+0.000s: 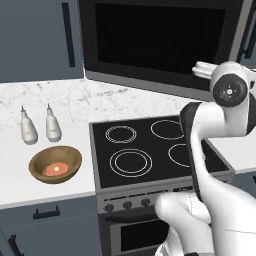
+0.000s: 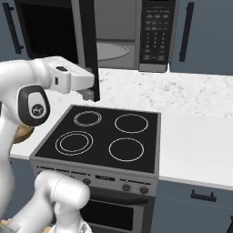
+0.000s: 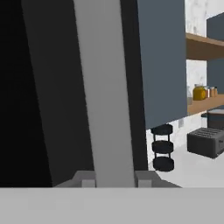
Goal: Open the microwave, place the bowl with waffle inside the microwave, then close the microwave door and turn it on.
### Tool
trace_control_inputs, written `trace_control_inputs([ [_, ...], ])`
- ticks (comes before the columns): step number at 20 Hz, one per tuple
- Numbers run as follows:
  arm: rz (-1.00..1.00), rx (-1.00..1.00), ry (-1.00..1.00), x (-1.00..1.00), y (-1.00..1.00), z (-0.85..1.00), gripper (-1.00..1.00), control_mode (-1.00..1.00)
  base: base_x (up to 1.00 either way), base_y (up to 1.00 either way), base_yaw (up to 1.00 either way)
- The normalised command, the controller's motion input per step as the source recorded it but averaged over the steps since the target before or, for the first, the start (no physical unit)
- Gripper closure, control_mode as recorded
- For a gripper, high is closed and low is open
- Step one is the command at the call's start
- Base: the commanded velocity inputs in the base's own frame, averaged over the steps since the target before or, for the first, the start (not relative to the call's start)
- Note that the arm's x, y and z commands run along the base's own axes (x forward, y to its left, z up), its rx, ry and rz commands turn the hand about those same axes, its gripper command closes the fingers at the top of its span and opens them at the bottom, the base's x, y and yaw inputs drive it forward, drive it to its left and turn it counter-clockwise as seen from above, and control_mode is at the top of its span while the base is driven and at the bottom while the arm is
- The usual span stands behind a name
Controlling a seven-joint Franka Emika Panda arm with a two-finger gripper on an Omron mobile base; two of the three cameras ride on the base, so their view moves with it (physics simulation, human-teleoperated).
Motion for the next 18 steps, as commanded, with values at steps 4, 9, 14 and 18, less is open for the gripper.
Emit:
trace_control_inputs([
  [4,-0.12,-0.24,-0.18,-1.00,1.00,-0.07,1.00,-1.00,0.00,0.00,0.00],
  [9,-0.15,-0.23,-0.22,-0.99,1.00,-0.08,1.00,-1.00,0.00,0.00,0.00],
  [14,-0.16,-0.18,-0.06,-0.48,0.98,-0.08,1.00,-1.00,0.00,0.00,0.00],
  [18,-0.17,-0.05,0.01,0.20,0.77,-0.14,-1.00,-1.00,0.00,0.00,0.00],
])
